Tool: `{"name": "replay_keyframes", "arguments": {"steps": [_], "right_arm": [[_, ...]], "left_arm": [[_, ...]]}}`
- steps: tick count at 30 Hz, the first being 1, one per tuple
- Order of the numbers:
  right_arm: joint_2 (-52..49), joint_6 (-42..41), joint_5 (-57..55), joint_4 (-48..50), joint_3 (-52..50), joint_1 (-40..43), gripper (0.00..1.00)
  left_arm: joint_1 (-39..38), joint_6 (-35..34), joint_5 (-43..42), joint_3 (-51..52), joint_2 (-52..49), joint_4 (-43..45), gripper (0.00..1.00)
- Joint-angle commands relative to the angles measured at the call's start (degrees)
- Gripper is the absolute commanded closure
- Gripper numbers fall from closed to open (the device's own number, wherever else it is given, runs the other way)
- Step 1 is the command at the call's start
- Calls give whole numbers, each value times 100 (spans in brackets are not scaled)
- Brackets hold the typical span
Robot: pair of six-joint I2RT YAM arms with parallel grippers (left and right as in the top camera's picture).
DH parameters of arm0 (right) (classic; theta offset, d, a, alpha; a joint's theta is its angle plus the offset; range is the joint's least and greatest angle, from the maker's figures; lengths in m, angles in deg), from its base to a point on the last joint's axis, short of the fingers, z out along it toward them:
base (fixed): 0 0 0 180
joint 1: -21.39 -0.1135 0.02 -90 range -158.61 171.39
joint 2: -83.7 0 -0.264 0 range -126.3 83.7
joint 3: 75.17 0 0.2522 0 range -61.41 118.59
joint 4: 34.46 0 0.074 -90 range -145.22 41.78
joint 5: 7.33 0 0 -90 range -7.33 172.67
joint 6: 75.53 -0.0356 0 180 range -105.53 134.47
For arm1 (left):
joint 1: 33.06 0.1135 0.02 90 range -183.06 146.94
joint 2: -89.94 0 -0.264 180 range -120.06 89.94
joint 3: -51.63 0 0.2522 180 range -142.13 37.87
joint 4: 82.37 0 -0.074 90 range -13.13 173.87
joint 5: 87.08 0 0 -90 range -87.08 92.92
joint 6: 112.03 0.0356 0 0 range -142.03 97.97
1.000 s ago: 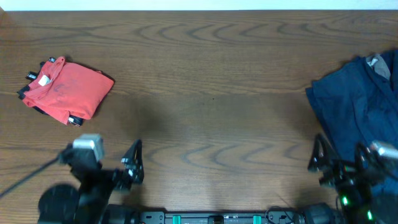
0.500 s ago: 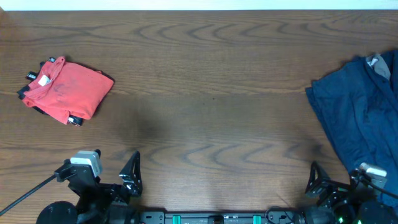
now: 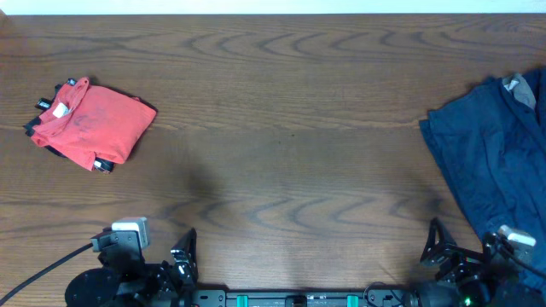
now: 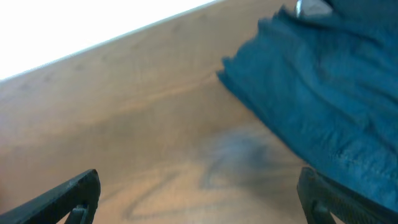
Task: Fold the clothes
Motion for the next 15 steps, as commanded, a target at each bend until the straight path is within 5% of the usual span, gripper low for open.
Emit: {"name": "replay_keyframes", "arguments": {"steps": [1,9,15], "right_arm": [[363,560,146,350,-485,348,1],[431,1838,656,2597,-2138,579,1],[431,1991,608,4658,-3550,579,1]], "left_arm": [[-22,33,68,48,22,-166,2],[-22,33,68,48,22,-472,2],[-22,33,68,48,22,-476,2]]}}
